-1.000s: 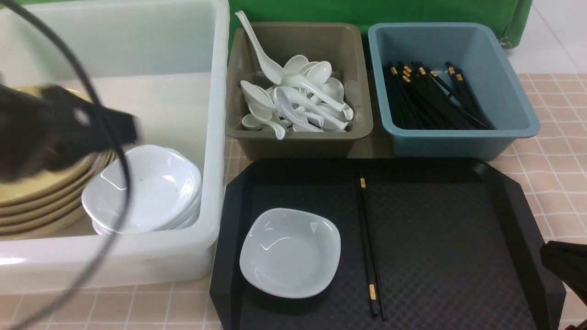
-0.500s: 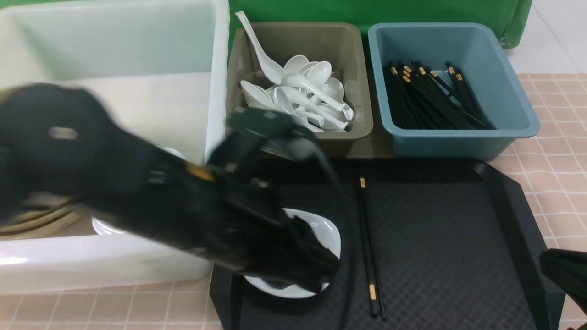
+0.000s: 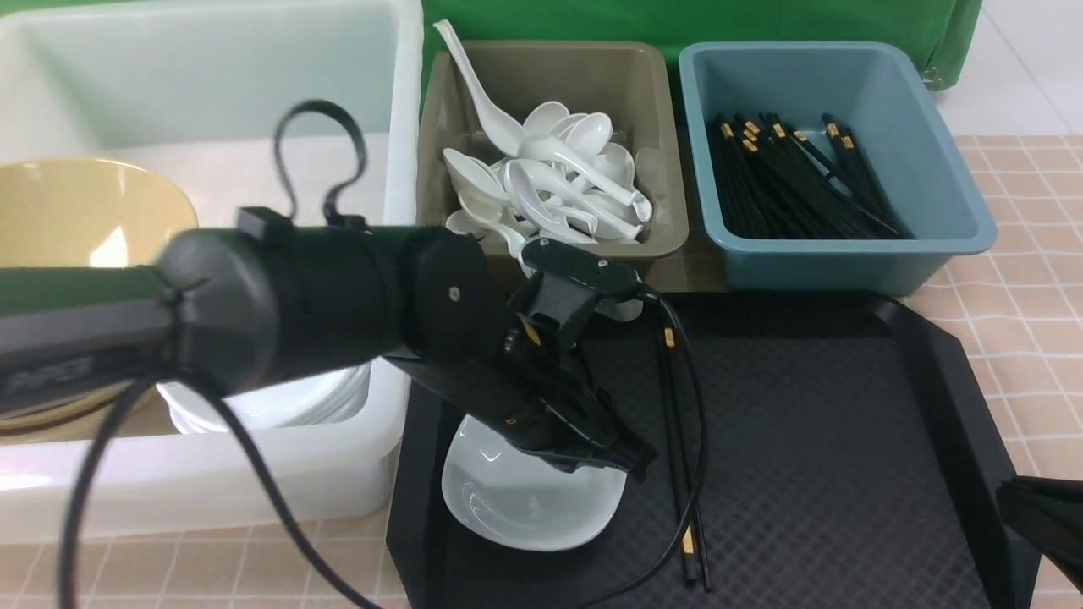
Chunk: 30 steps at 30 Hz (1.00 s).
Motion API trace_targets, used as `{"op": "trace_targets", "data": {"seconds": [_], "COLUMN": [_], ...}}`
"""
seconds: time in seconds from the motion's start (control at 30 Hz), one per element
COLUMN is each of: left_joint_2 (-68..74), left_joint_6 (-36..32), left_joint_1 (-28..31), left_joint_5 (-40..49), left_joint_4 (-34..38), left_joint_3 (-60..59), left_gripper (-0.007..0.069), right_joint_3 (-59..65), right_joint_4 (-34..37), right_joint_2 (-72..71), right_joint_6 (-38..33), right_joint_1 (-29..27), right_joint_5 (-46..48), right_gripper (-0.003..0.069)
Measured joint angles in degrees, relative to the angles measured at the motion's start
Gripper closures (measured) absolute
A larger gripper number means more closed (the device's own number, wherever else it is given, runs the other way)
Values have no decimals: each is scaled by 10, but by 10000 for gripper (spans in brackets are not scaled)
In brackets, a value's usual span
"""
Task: On brown table put chopsticks spoon bowls plates into blue grey white boxes.
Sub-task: 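Grasp the small white bowl on the black tray by its rim with the left gripper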
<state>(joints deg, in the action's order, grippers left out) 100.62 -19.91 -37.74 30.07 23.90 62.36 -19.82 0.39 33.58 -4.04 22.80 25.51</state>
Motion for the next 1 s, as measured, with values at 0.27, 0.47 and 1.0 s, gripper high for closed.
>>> {"op": "trace_targets", "data": {"seconds": [0.27, 0.47, 1.0], "left_joint_2": [63, 79, 51], "left_joint_6": [2, -51, 136], "left_joint_1": [0, 0, -2], "left_joint_5": [-34, 30, 260], "left_joint_4": [48, 145, -187], "left_joint_3": [9, 48, 181], "left_gripper": [617, 617, 241], "right_joint_3": [0, 0, 0], "right_joint_4": [0, 1, -1], "right_joint_2": [0, 0, 0], "right_joint_6": [4, 4, 4], "right_joint_1": [0, 0, 0], "right_joint_5": [-19, -20, -20], "right_gripper": [571, 570, 561]}}
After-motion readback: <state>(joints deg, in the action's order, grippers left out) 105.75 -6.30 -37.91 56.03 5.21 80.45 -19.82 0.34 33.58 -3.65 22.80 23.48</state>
